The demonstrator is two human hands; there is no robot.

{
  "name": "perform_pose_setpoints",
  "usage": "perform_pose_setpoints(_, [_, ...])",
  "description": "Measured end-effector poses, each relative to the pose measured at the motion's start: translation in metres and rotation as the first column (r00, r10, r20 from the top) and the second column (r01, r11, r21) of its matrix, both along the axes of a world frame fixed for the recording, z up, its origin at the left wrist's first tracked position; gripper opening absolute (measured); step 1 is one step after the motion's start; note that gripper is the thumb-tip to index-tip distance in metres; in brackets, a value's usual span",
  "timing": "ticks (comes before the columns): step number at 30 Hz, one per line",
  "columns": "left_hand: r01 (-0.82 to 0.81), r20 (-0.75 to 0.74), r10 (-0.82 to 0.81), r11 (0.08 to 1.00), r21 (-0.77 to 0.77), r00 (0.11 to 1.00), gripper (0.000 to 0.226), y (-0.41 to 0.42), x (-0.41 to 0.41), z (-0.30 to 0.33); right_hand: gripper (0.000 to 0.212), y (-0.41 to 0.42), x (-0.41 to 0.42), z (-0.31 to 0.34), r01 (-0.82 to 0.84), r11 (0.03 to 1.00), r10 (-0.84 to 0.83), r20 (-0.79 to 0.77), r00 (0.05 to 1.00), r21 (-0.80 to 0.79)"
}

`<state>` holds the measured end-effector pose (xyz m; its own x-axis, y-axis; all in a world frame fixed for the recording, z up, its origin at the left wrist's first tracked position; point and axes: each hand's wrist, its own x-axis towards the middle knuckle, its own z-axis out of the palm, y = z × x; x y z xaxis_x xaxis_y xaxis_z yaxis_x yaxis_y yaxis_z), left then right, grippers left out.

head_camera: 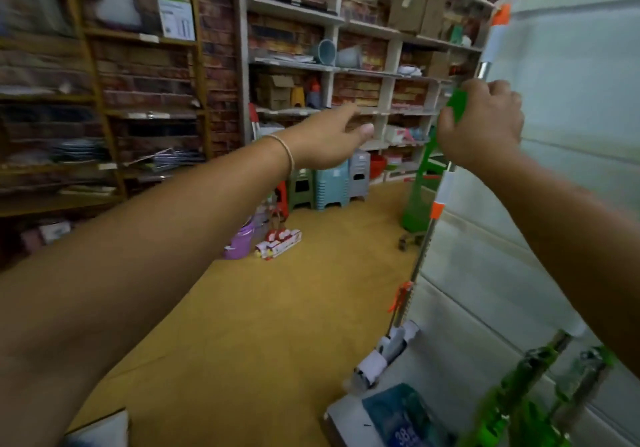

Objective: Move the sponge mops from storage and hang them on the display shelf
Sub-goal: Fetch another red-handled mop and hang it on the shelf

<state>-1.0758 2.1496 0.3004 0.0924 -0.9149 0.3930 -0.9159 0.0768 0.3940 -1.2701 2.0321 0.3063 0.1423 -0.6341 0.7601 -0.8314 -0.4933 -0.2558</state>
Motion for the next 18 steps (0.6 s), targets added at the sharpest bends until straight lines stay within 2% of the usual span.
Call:
perform_pose_setpoints(9, [-0.283,-0.094,0.289,0.957,0.072,0.953,0.063,0.052,0.135,-0.021,0.054,-0.001,0.155,-0.019,-0.294,0.954,0.295,-0.010,0.955,0.063])
perform_pose_setpoints(13, [-0.371,-0.060,0.376,0.925,0.081,0.924,0.060,0.060,0.185,-0.025,0.052,-0.008,0.218,-0.032,-0.440,0.892,0.441,0.014,0.898,0.102])
perform_pose_setpoints(18, [-0.449,-0.015,0.452,0.889,0.092,0.892,0.064,0.035,0.250,-0.026,0.053,-0.033,0.289,-0.040,-0.522,0.842,0.528,-0.014,0.849,0.139])
